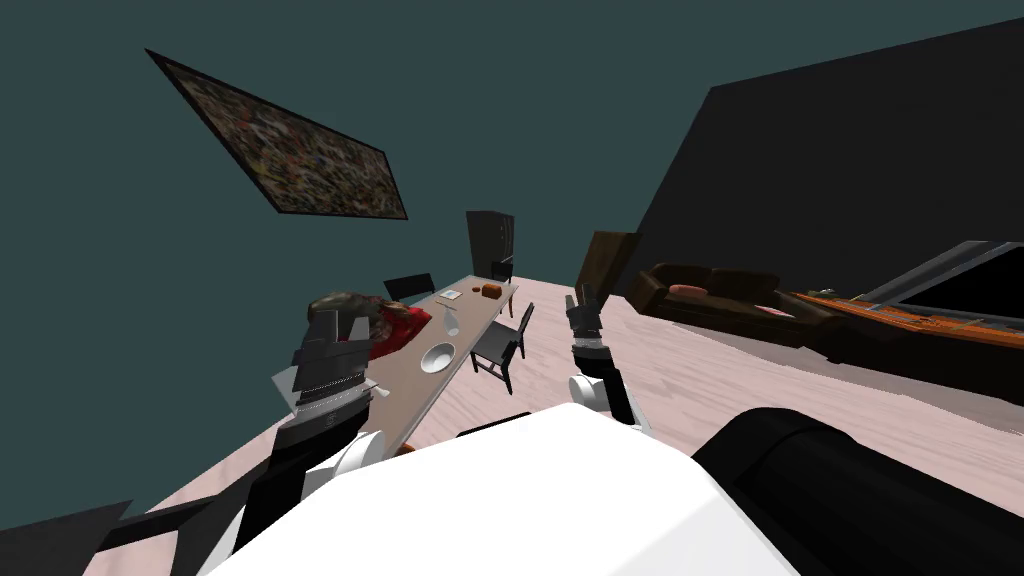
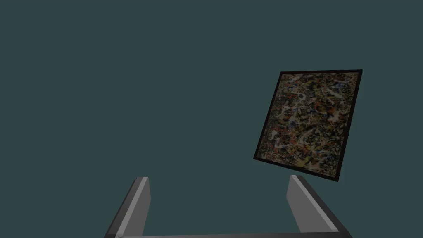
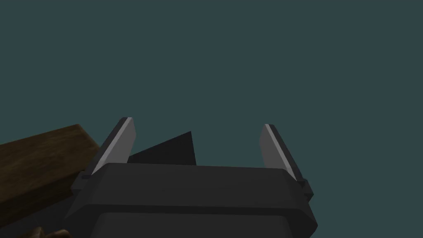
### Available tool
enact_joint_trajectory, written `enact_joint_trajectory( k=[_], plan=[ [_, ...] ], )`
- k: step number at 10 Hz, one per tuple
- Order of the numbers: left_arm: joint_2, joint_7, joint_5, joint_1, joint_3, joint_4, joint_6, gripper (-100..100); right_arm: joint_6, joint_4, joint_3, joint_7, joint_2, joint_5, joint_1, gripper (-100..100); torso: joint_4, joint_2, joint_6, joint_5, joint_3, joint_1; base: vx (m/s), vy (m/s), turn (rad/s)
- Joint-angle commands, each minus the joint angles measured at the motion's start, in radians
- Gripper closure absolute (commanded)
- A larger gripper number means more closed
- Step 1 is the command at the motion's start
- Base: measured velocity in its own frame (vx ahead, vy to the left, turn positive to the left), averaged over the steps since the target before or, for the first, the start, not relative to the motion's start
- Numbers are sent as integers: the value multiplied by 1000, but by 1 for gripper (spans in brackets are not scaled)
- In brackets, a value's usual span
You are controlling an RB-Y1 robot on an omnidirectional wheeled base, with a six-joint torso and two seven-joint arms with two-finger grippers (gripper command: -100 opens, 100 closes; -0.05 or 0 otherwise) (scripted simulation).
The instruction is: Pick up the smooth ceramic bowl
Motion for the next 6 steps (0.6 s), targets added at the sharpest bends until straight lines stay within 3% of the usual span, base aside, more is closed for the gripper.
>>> enact_joint_trajectory(
  k=[1, 6],
  plan=[
    [22, -9, 23, -12, 6, 35, 26, -100, 0, 0, 0, 0, 0, 0, 0, 0, 0, 0, 0, 0, 0, 0, -23, -13, -132],
    [71, -41, 100, -54, 28, 147, 110, -100, 0, 0, 0, 0, 0, 0, 0, 0, 1, 5, 0, 0, 3, 0, -64, -12, -128]
  ],
)
